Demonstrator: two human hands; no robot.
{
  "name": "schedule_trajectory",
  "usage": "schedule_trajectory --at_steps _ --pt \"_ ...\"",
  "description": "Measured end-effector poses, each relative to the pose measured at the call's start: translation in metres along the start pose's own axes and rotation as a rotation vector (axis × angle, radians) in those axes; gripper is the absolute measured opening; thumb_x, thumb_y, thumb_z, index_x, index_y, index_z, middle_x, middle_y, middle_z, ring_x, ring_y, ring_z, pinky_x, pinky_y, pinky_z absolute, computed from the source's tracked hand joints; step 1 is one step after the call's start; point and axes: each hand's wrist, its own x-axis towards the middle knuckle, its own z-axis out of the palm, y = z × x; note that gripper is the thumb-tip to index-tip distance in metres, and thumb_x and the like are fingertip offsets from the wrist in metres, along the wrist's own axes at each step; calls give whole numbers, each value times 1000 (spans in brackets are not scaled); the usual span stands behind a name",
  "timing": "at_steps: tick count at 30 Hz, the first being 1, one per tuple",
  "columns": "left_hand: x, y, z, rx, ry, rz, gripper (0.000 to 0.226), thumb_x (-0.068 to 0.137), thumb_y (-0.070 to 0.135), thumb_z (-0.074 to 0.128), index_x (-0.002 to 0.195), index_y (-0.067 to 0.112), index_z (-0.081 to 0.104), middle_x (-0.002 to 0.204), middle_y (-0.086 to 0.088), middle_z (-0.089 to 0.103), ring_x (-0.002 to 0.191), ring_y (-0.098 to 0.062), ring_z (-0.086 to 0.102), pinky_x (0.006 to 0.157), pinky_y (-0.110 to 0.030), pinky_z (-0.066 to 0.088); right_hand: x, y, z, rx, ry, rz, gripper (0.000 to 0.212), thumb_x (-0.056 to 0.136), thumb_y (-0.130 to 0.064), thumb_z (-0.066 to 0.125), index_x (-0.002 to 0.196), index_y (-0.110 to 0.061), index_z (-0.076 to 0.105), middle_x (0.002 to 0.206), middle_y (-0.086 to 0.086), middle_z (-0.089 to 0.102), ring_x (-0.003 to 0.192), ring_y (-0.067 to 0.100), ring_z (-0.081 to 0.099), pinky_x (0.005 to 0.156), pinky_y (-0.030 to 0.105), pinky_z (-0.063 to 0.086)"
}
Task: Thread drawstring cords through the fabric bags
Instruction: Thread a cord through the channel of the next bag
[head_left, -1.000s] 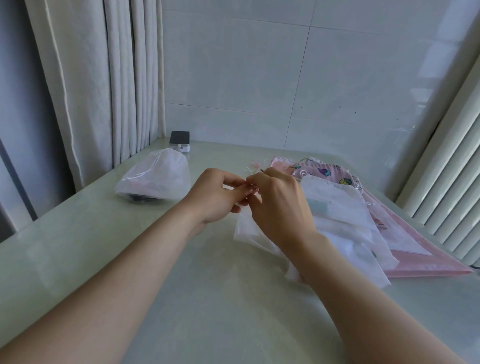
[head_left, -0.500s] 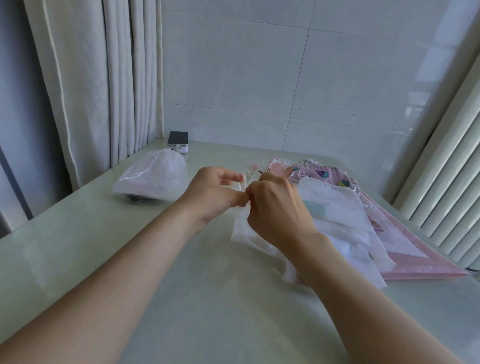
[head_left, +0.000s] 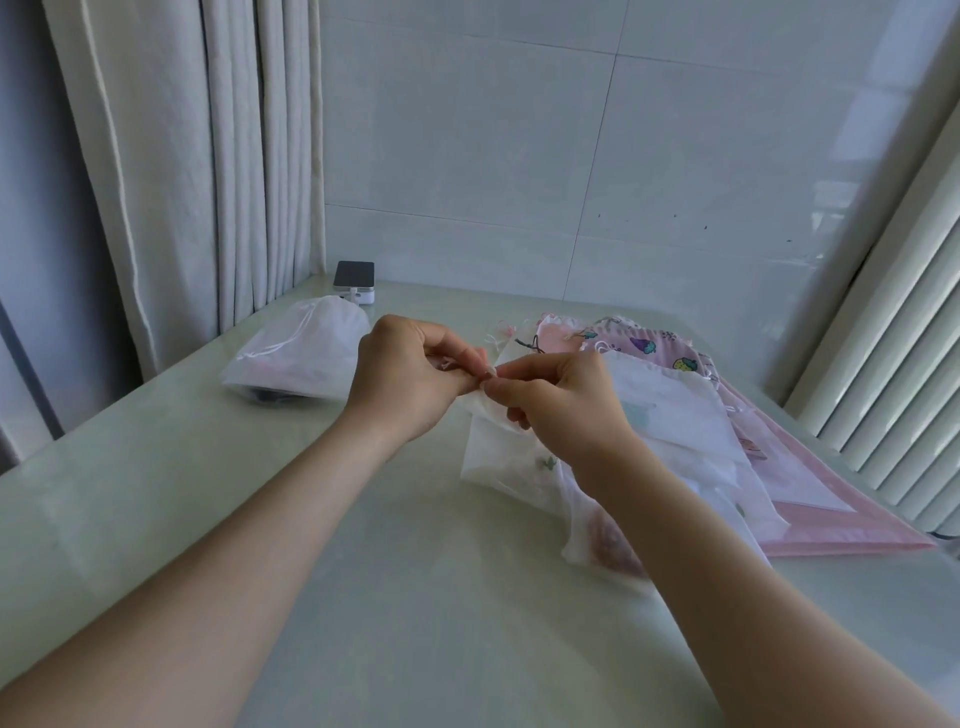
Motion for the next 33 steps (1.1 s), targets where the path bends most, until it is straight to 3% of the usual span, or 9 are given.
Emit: schedule_trajectory --at_steps 7,14,20,23,26,28,30,33 --pt "3 -2 1 17 -54 53 14 77 11 90 81 22 84 89 7 81 92 -5 77 94 -36 61 2 2 0 253 -39 153 10 88 -5 76 80 -4 80 66 7 55 61 18 49 65 33 41" --pt "-1 -2 4 -11 -60 130 17 75 9 93 86 17 82 92 3 81 88 -7 78 89 -33 63 3 3 -2 299 1 163 9 88 -4 75 81 -3 80 65 5 56 60 17 48 65 34 41" --pt "1 -6 8 130 -19 260 16 81 18 90 96 19 85 113 -4 78 97 0 74 88 -19 60 5 3 -2 257 75 157 6 87 -7 76 86 -4 81 63 3 60 60 17 53 64 33 46" --pt "1 -5 9 294 -16 365 3 89 20 82 90 18 80 116 3 67 96 -2 66 85 -6 46 4 1 -2 244 91 136 5 87 -8 77 85 -5 81 63 2 62 59 16 54 64 32 47" --pt "1 -6 11 398 -85 236 23 95 36 63 81 20 68 114 5 50 112 -14 46 99 -25 37 2 1 0 184 84 98 7 87 -14 80 81 -10 82 65 4 64 60 15 55 66 34 48" --pt "-1 -1 10 331 -116 99 35 90 40 45 74 13 61 109 5 47 111 -17 43 100 -35 36 1 0 1 161 90 74 10 87 -15 81 78 -12 81 65 3 64 61 14 56 67 34 48" --pt "1 5 7 156 -67 4 42 83 36 37 74 1 57 103 3 51 101 -19 50 89 -35 40 0 0 0 157 114 60 14 88 -13 79 74 -14 80 64 2 65 59 12 57 68 33 50" --pt "5 15 -2 -39 -31 -125 42 82 37 37 63 3 53 79 -6 68 75 -22 59 71 -36 40 -1 -2 -1 168 161 56 14 89 -11 78 75 -14 79 64 1 65 58 10 57 67 31 50"
